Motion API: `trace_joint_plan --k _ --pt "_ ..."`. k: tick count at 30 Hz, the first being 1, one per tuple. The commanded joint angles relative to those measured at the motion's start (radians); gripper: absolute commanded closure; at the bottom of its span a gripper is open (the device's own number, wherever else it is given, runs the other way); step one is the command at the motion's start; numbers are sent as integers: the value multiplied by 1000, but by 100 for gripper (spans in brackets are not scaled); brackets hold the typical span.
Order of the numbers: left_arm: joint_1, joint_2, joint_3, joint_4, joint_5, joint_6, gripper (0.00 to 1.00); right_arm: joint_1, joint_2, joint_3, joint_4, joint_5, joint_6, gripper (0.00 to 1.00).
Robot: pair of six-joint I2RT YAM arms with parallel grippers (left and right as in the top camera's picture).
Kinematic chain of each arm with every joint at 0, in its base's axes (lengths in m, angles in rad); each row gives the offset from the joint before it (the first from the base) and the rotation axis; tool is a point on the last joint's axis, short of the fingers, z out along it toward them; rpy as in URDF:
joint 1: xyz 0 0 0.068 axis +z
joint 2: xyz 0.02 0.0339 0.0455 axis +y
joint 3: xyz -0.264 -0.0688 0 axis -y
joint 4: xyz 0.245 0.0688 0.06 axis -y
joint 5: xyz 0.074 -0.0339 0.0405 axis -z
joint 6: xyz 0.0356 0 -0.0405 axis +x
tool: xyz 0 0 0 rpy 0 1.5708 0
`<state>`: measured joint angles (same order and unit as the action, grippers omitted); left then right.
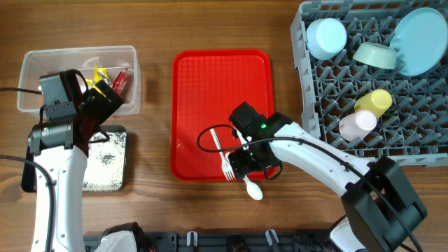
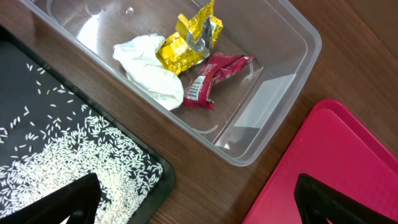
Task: Sort waste into correct bins and load items into the dishwasher rack
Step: 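Move the right gripper to the white plastic spoon and grasp it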
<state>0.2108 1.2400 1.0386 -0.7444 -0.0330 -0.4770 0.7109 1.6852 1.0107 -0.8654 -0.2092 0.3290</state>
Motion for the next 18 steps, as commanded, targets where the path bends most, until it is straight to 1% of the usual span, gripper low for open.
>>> trace_joint_plan --k 1,3,8,12,15,18 --pt "5 4 15 2 -13 1 0 3 11 -35 56 -11 12 24" --pt "5 4 15 2 -13 1 0 3 11 -61 81 -19 13 27" --pt "5 4 15 2 -13 1 0 3 11 -108 116 -50 12 29" --pt "5 4 15 2 -13 1 0 3 11 -125 160 -85 11 34" --pt "5 4 15 2 -13 1 0 3 11 -126 168 -85 11 43" --pt "5 4 15 2 -13 1 0 3 11 -127 170 -85 11 54"
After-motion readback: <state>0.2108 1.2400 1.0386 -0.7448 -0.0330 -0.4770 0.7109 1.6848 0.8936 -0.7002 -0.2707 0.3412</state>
